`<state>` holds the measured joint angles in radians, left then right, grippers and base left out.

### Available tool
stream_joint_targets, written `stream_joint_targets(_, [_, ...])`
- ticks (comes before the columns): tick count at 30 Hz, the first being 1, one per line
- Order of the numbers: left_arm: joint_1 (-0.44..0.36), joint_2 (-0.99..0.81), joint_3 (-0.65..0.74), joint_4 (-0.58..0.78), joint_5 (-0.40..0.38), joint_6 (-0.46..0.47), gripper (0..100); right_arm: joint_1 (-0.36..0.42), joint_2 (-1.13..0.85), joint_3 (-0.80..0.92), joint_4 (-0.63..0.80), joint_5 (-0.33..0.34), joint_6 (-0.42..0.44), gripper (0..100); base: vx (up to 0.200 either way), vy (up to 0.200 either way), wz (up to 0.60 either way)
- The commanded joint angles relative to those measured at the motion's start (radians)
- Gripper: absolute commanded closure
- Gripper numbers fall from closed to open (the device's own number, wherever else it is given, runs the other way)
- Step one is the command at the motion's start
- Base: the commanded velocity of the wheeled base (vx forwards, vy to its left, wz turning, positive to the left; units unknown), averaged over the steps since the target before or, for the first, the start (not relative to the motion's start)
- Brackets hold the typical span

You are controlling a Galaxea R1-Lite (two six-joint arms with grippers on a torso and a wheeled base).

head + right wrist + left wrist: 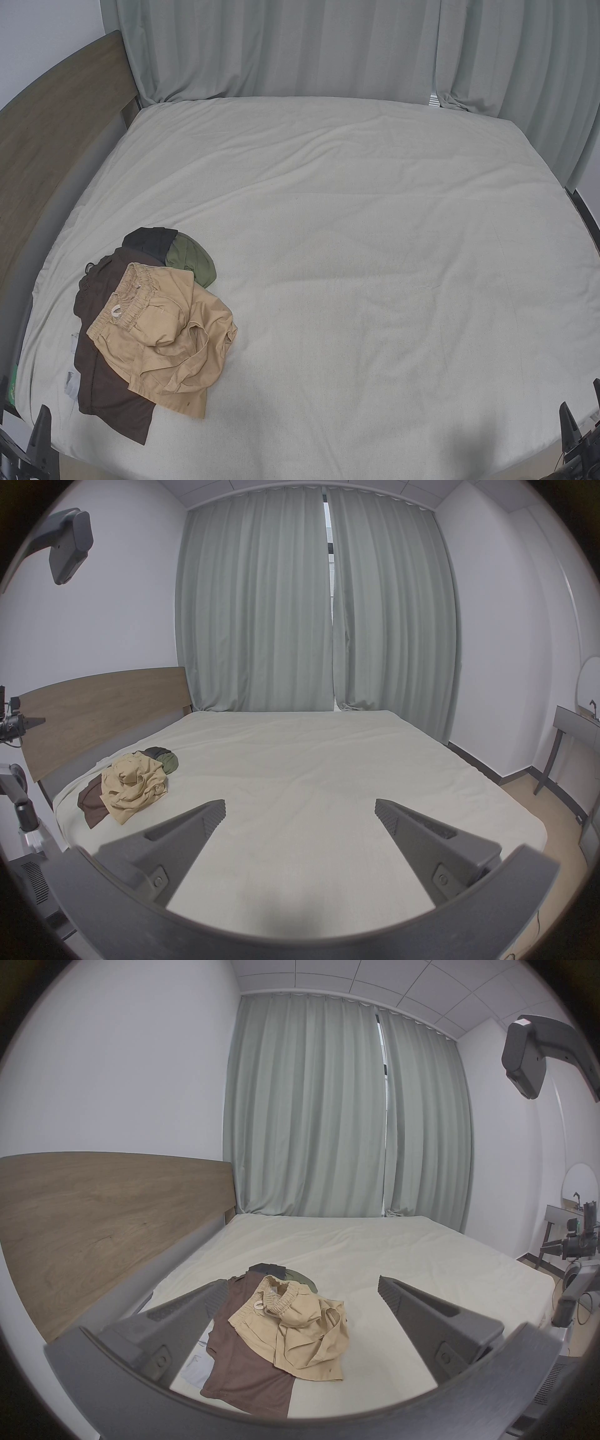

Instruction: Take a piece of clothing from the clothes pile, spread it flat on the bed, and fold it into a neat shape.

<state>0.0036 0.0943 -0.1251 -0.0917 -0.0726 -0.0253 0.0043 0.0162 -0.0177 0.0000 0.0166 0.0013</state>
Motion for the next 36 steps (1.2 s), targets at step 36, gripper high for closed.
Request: stream_joint_targets(36, [-0.06,0.645,-0.278,-0.08,-0.397,-0.22,0,0.003,-0.009,0.018,0.0,0.003,-0.004,0,0.0,0.0,0.0])
